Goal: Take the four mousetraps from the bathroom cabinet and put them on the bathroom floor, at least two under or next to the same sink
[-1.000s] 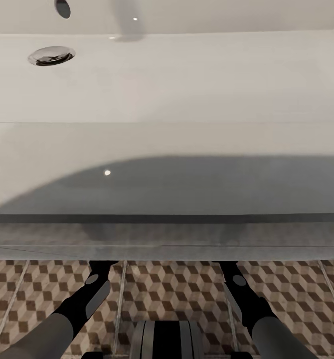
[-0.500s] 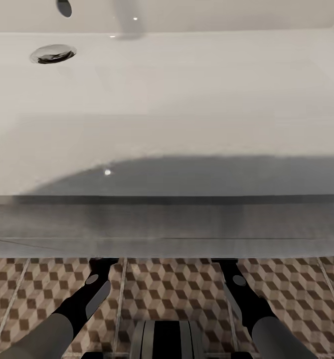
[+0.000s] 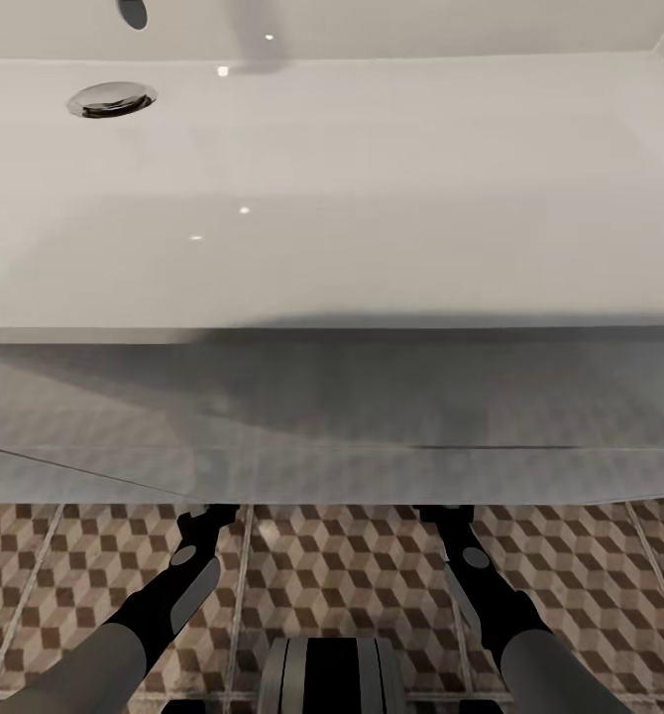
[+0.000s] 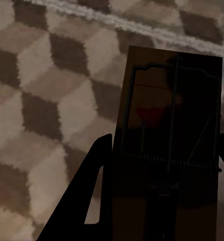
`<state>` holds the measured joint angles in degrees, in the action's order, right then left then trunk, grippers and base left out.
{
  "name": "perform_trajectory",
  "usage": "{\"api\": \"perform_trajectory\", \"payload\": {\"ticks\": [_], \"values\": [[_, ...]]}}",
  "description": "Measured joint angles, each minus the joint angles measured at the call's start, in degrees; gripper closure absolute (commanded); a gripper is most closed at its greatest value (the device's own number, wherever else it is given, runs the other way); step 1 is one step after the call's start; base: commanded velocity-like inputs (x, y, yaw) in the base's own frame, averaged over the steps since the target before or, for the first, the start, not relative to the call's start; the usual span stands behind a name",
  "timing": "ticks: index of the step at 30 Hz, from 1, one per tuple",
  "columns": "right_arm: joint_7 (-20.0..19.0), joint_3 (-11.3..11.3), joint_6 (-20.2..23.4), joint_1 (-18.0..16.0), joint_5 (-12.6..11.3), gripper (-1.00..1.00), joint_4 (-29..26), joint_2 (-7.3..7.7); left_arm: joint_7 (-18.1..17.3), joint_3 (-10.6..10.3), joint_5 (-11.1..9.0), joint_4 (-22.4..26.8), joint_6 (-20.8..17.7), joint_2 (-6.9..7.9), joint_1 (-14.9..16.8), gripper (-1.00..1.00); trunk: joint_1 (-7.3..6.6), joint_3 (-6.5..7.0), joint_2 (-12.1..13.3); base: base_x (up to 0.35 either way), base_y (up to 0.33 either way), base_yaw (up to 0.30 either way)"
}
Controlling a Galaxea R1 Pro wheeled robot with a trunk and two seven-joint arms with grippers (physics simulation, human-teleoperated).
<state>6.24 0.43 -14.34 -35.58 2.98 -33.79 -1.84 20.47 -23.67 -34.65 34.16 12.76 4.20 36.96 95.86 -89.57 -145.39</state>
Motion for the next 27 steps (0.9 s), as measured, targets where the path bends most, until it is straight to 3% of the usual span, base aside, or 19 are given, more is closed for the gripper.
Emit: {"api": "perform_trajectory", "payload": {"ticks": [27], "values": [[0.41, -0.17, 0.20, -0.01, -0.33, 1.00, 0.00, 0.35, -0.41, 0.00, -0.04, 0.01, -0.38, 0.03, 0.00, 1.00, 0.00, 0.00, 0.00, 0.000, 0.000, 0.000]]}}
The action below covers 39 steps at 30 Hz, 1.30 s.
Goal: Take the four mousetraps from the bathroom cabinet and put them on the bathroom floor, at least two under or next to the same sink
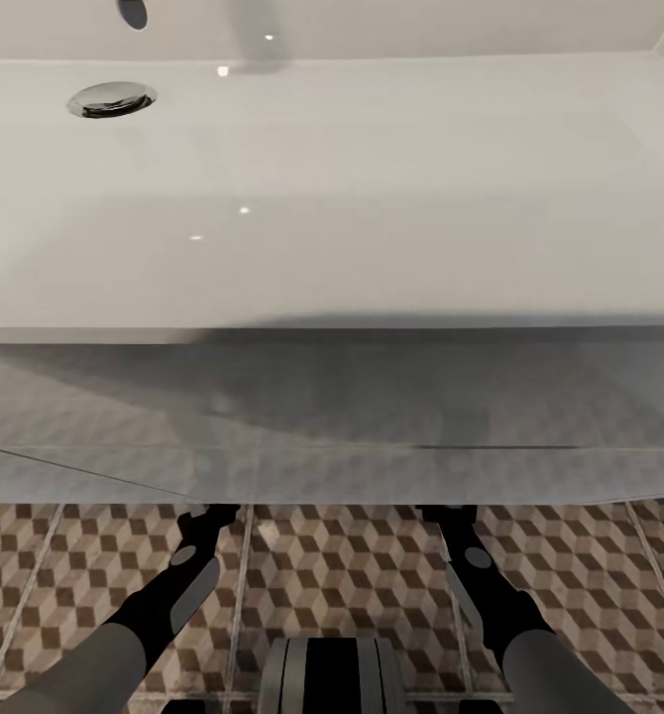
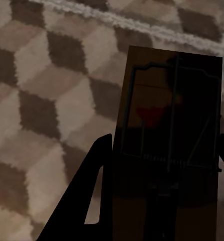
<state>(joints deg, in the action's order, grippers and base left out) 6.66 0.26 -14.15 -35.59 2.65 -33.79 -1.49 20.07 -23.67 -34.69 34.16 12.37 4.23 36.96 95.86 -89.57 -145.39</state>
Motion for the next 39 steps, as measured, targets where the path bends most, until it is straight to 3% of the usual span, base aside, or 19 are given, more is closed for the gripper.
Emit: {"api": "perform_trajectory", "payload": {"ticks": [39], "values": [[-0.39, -0.01, 0.15, -0.02, 0.49, 1.00, -0.35, 0.44, -0.14, 0.26, 0.45, 0.87, -0.02, 1.26, 0.12, 1.00, 0.00, 0.00, 0.00, 0.000, 0.000, 0.000]]}}
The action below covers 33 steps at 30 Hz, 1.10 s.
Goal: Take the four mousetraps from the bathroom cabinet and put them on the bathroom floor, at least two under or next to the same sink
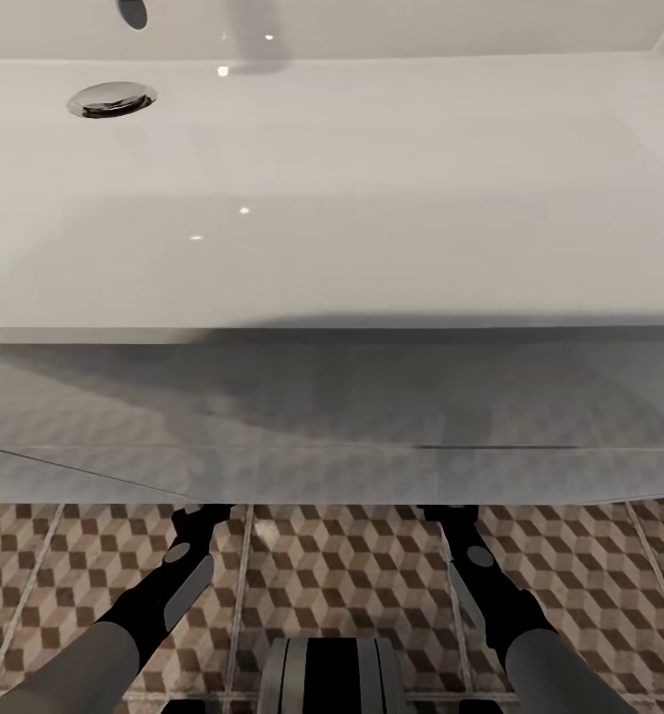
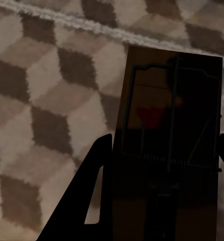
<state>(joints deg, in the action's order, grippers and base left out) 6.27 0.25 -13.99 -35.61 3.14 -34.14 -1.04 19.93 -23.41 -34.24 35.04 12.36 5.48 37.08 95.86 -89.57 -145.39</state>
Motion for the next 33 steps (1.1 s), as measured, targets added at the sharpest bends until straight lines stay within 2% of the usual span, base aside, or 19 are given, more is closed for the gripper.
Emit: {"api": "perform_trajectory", "payload": {"ticks": [33], "values": [[0.52, -0.03, 0.59, -0.28, 0.00, 1.00, -0.28, 0.24, 0.29, 0.09, -0.06, 1.06, -0.18, -0.02, 0.54, 1.00, 0.00, 0.00, 0.00, 0.000, 0.000, 0.000]]}}
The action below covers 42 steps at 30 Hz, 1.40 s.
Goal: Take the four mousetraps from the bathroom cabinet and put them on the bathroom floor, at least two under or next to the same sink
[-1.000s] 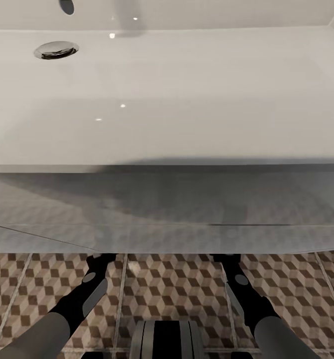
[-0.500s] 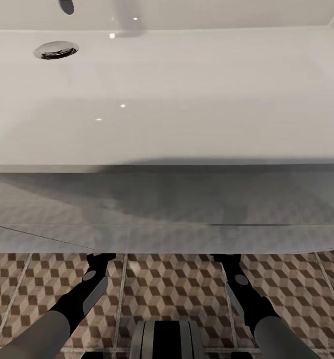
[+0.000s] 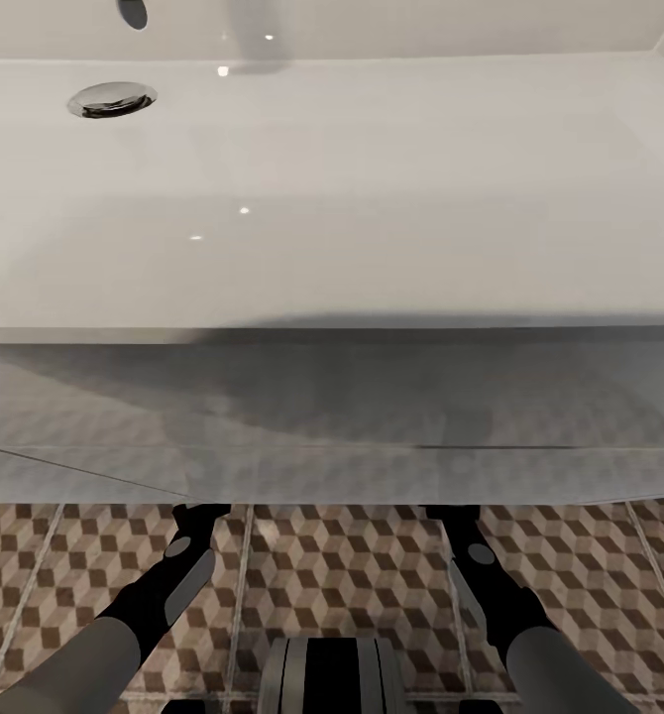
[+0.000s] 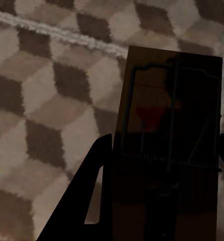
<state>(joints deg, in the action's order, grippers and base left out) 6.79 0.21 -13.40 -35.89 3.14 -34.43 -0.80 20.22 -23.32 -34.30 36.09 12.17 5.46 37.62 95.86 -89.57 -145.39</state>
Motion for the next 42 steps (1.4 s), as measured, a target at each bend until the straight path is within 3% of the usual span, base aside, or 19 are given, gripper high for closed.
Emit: {"api": "perform_trajectory", "payload": {"ticks": [36, 42], "values": [[0.00, 0.03, -0.06, -0.21, 0.00, 1.00, -0.60, 0.20, -0.05, 0.03, 0.03, 2.56, -0.16, 0.07, -0.02, 1.00, 0.00, 0.00, 0.00, 0.000, 0.000, 0.000], [0.00, 0.03, -0.07, -0.21, 0.00, 1.00, -0.60, 0.20, -0.09, 0.14, 0.05, 5.25, -0.36, 0.07, -0.02, 1.00, 0.00, 0.00, 0.00, 0.000, 0.000, 0.000]]}}
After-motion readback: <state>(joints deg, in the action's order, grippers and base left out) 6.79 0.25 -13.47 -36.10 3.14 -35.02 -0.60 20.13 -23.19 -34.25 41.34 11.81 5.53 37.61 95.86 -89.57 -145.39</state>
